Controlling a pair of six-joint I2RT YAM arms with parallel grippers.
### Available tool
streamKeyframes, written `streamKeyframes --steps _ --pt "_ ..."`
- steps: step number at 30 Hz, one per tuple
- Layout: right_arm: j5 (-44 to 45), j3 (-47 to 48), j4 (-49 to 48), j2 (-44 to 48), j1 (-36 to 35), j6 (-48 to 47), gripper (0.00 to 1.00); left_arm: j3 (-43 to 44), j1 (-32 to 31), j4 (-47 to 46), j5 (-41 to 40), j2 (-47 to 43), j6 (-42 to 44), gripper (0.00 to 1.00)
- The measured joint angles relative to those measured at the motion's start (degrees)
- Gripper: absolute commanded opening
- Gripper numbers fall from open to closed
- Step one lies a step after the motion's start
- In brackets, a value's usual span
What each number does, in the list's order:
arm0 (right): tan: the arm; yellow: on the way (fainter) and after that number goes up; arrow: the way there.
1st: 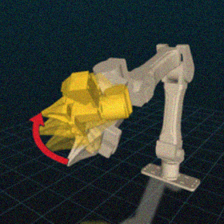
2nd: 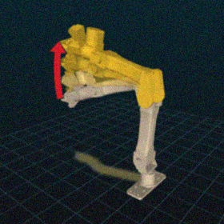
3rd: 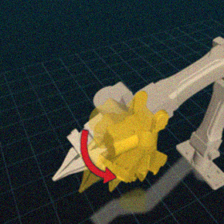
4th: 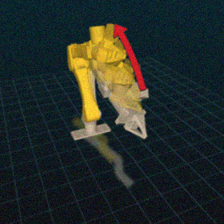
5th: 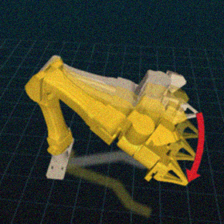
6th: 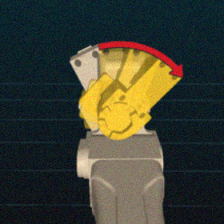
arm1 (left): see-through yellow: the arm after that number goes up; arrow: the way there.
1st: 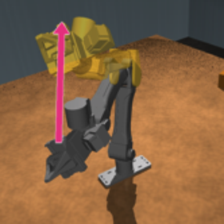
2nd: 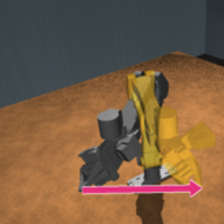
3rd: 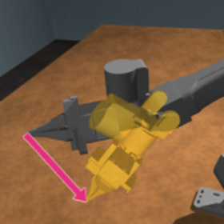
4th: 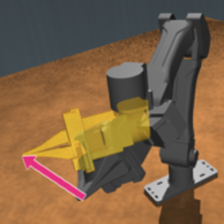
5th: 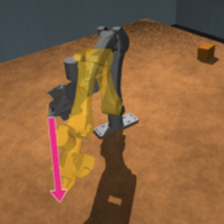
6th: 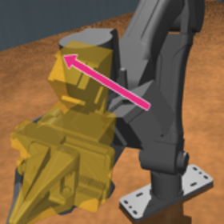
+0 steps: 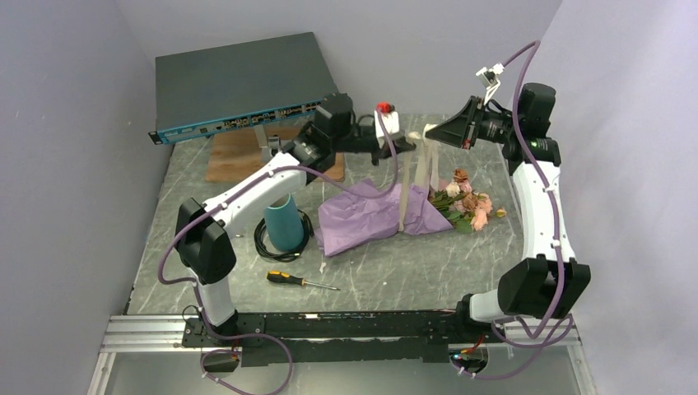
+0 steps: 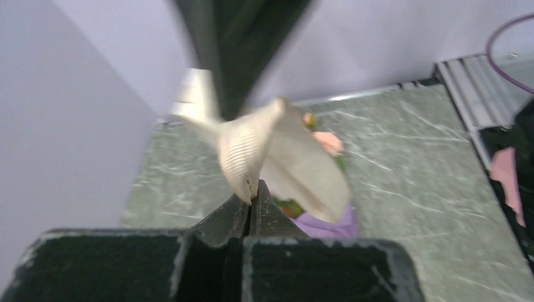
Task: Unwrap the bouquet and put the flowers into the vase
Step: Pick up the ribbon from the center of the board.
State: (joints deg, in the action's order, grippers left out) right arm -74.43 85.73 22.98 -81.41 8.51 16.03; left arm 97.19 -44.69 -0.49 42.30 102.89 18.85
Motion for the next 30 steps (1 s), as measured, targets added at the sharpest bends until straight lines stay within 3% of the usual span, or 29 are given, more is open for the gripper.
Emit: streamKeyframes --steps 6,13,17,25,30 --pt "-3.3 -3.4 -4.8 2.4 -1.1 3.0 0.28 6.3 4.4 -0.2 1.4 0.9 -1.8 0.0" --pt "-4.1 -4.0 -6.4 2.0 -2.6 3.8 0.49 8.7 3.7 -0.3 4.6 1.8 -4.9 0.0" --pt "-3.9 -4.0 -6.3 1.3 -4.0 3.2 0.55 11.5 3.7 -0.6 5.9 3.5 -7.3 0.0" --pt "-3.4 -4.0 -4.8 0.7 -6.9 0.4 0.56 12.9 3.8 -2.7 6.1 4.8 -12.5 0.0" --pt "-3.3 -5.6 -5.2 1.0 -7.6 0.6 0.48 13.9 4.4 -4.5 5.9 5.4 -16.3 0.0"
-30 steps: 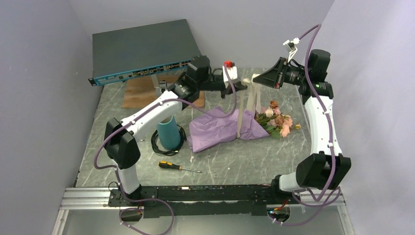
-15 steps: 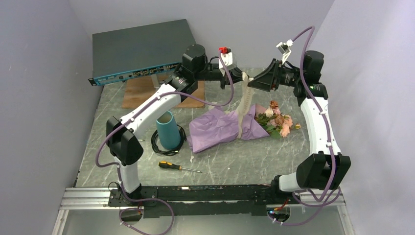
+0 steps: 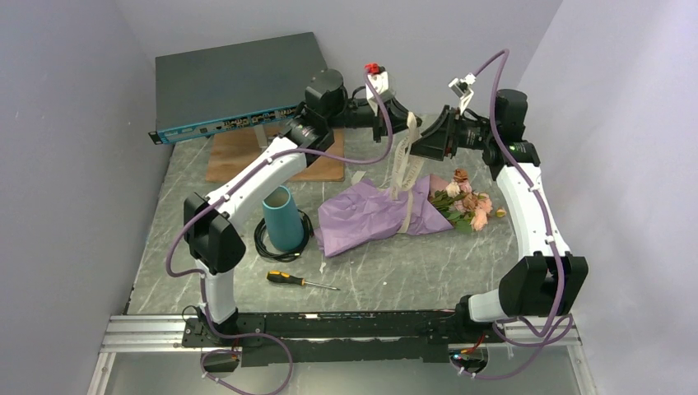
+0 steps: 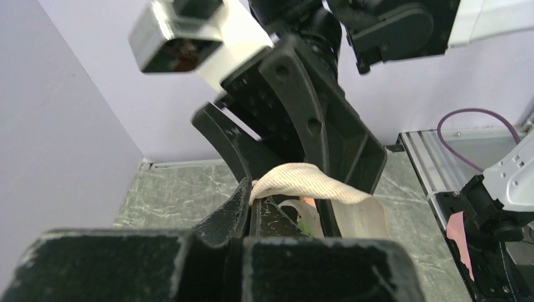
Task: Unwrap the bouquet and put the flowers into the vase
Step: Pick up the ribbon from the center of the board.
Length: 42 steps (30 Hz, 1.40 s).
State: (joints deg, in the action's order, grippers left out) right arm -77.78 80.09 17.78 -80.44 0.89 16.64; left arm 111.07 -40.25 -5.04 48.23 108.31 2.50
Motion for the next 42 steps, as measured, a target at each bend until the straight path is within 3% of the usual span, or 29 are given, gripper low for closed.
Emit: streamKeyframes --steps 3,6,9,12,15,19,25,29,37,40,42 --pt "0.9 -1.8 -0.7 0.0 -0.2 0.5 0.29 1.0 0.8 -1.4 0.0 0.7 -2.6 0.0" --pt "1.9 -3.0 -1.9 0.0 -0.4 1.6 0.0 1.8 1.3 -2.3 0.0 1.2 -4.3 0.02" --pt "2.5 -3.0 -4.2 -0.1 -0.4 4.0 0.0 1.8 1.7 -2.9 -0.2 1.2 -5.9 0.51" --pt "2.5 -3.0 -7.5 -0.3 -0.5 7.5 0.0 1.6 2.2 -4.1 -1.1 1.2 -8.6 0.71" --pt "2.7 -2.8 -11.6 -0.6 -0.4 12.1 0.0 -0.4 3.5 -5.7 -2.5 0.9 -12.2 0.74" --pt "3.0 -1.2 -18.4 -0.9 0.3 19.2 0.0 -9.4 6.8 -6.6 -4.2 -1.4 -13.9 0.76" --pt "4.0 4.5 -27.5 -1.5 3.0 28.3 0.0 -27.7 8.3 -5.7 -6.6 -7.5 -8.2 0.78" --pt "4.5 9.3 -31.6 -2.4 4.1 32.8 0.0 -35.1 7.0 -4.7 -6.5 -10.7 -3.8 0.82" --pt "6.3 17.9 -36.4 -4.9 4.5 38.7 0.0 -37.4 -1.7 -5.7 -5.9 -10.1 3.2 0.86" --pt "7.1 20.7 -37.5 -5.9 5.0 40.5 0.0 -35.8 -5.0 -8.0 -5.5 -7.0 4.0 0.8" --pt "7.3 22.2 -37.7 -6.3 5.5 41.4 0.0 -34.8 -6.0 -8.8 -5.5 -4.8 4.1 0.71"
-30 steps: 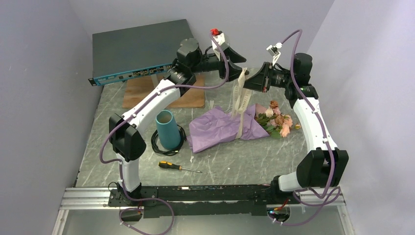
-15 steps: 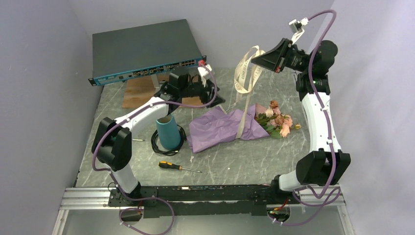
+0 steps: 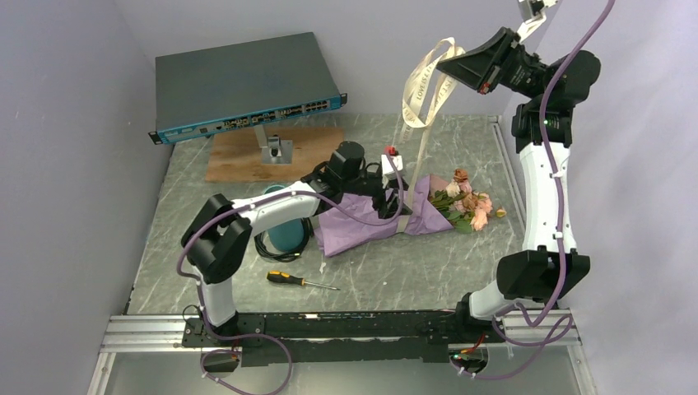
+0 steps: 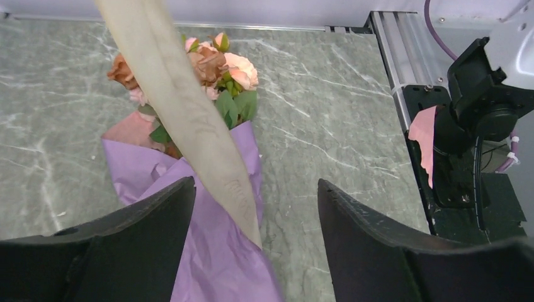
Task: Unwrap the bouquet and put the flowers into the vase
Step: Pick up the ribbon from the center of the board.
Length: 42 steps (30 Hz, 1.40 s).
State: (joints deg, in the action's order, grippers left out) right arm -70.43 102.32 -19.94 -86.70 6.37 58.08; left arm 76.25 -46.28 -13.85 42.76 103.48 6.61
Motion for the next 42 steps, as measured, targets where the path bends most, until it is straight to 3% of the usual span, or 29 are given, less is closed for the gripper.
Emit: streamKeyframes --steps 6,7,14,26,35,42 --pt "0.4 3.6 -1.8 -0.5 2.4 3.5 0.0 3.0 -0.8 0.2 0.0 5.0 -0.8 0.04" --pt "0.4 4.0 -2.2 -0.6 2.7 3.8 0.0 3.6 -0.9 0.5 0.2 5.1 -1.0 0.0" --pt "-1.5 3.5 0.0 -0.9 5.3 0.7 0.0 9.5 -0.3 1.8 1.5 3.9 -4.2 0.0" --pt "-6.3 -15.5 5.4 3.4 5.2 -6.4 0.04 25.2 9.0 6.6 5.6 -0.8 -9.4 0.0" --pt "-8.4 -21.8 13.3 8.6 0.0 -14.5 0.17 34.4 9.0 5.4 8.5 2.1 -15.6 0.0" --pt "-8.6 -22.1 16.9 9.1 -1.6 -18.3 0.25 35.9 9.0 3.8 10.2 5.6 -22.2 0.0"
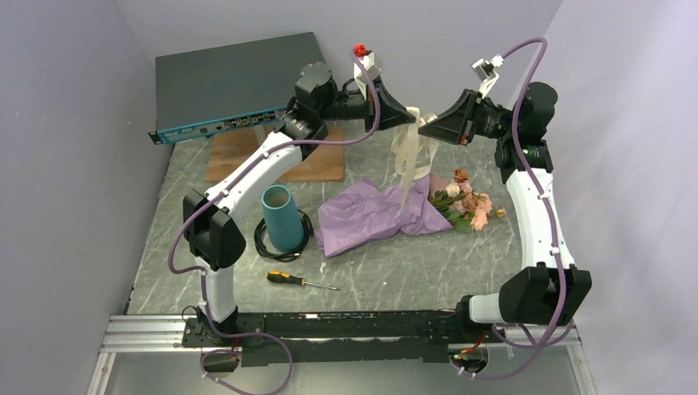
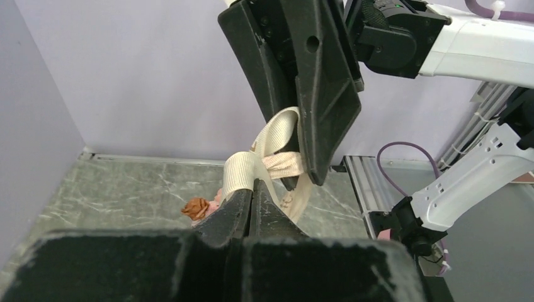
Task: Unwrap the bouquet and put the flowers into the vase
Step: Pick up the ribbon from the center of the board.
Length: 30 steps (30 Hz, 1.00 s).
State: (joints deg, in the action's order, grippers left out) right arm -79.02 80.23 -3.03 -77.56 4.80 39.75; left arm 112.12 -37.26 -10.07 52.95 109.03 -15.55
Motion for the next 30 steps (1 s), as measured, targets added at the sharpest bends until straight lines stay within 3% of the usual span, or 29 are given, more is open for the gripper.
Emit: streamKeyframes --steps 8,19,26,30 --pt "0.5 -0.2 1.1 -0.1 -3.2 -2.2 0.27 2.4 0.0 -3.0 1.4 2.2 -6.4 0.0" --pt "3.5 -0.1 9.9 -0.9 -2.7 -9.2 0.29 2.7 0.0 -6.6 4.2 2.2 -10.5 0.0" --pt "4.2 -0.2 9.6 -0.9 -1.9 -9.0 0.35 2.7 0.0 -6.5 5.3 2.2 -10.9 0.0" --pt "3.5 -0.4 4.0 -0.9 -2.2 -4.7 0.41 2.7 0.0 -6.5 5.3 2.2 -12.0 0.0"
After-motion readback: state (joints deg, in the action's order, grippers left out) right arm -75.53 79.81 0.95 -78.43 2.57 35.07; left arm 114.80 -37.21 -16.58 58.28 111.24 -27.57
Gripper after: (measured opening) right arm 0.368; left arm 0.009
